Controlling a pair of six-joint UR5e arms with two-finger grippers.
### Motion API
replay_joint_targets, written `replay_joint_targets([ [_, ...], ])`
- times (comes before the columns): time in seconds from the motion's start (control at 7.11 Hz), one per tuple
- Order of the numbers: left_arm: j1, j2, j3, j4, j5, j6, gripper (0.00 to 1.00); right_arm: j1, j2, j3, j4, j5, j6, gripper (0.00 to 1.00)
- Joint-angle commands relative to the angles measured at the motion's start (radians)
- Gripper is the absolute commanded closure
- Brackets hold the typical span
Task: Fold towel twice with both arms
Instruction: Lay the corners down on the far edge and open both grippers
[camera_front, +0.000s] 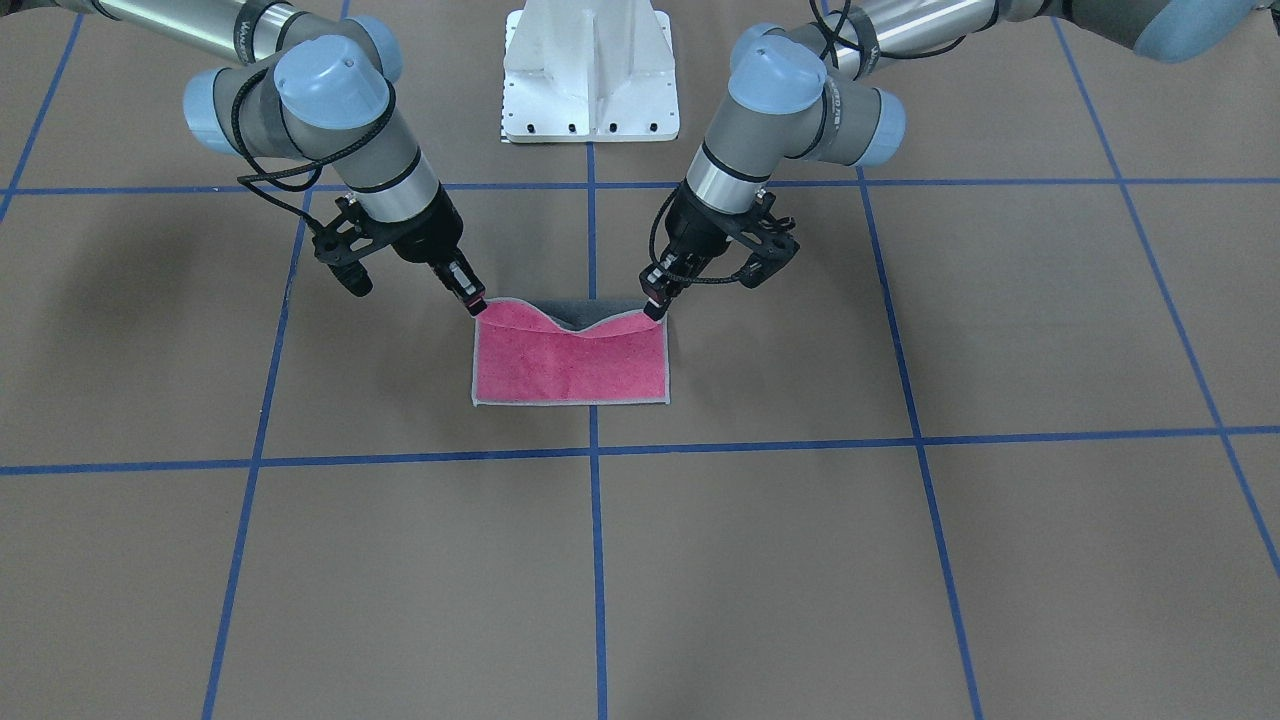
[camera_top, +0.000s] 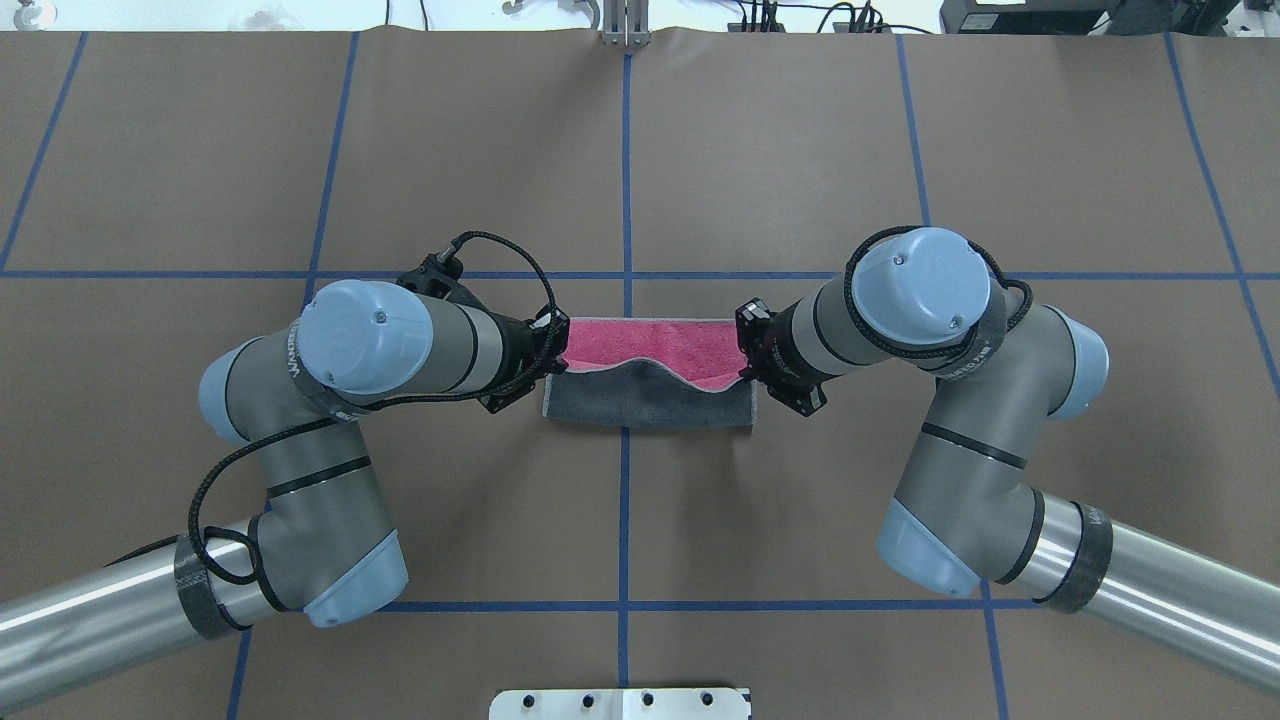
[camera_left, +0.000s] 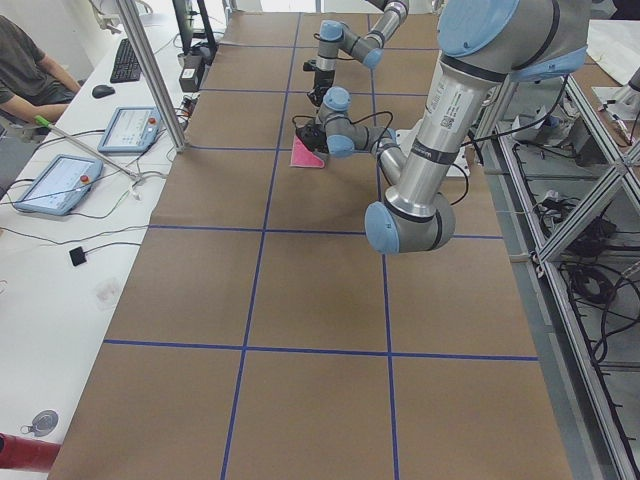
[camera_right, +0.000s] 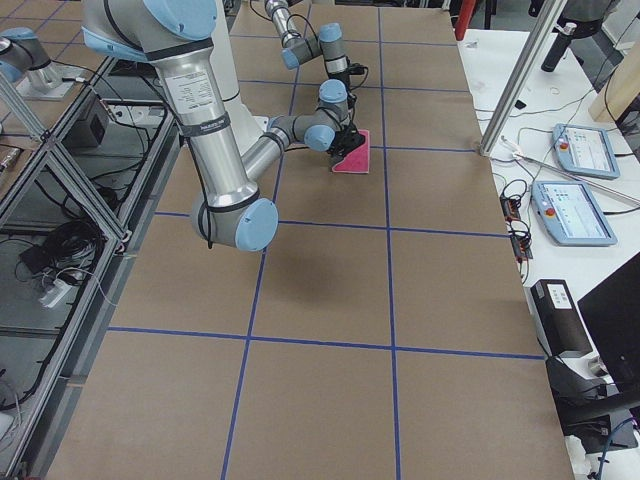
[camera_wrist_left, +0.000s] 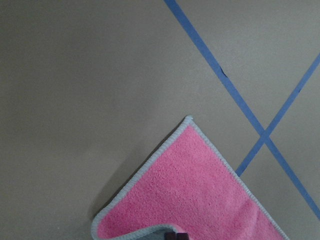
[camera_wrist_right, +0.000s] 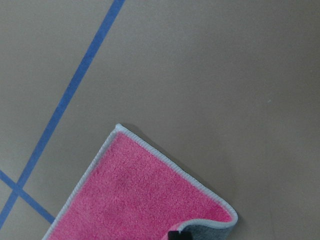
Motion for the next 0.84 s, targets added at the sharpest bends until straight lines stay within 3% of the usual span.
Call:
replay_joint_targets([
  [0.0,-0.007,-0.022,0.035,-0.001,0.0,0.003,1.0,0.017,0.043,-0.057,0.0,-0.001,-0.02,1.0],
  [0.7,-0.024,-0.032,0.069,-0.001,0.0,0.015,1.0,0.05,0.074,-0.112,0.0,-0.001,-0.045,1.0],
])
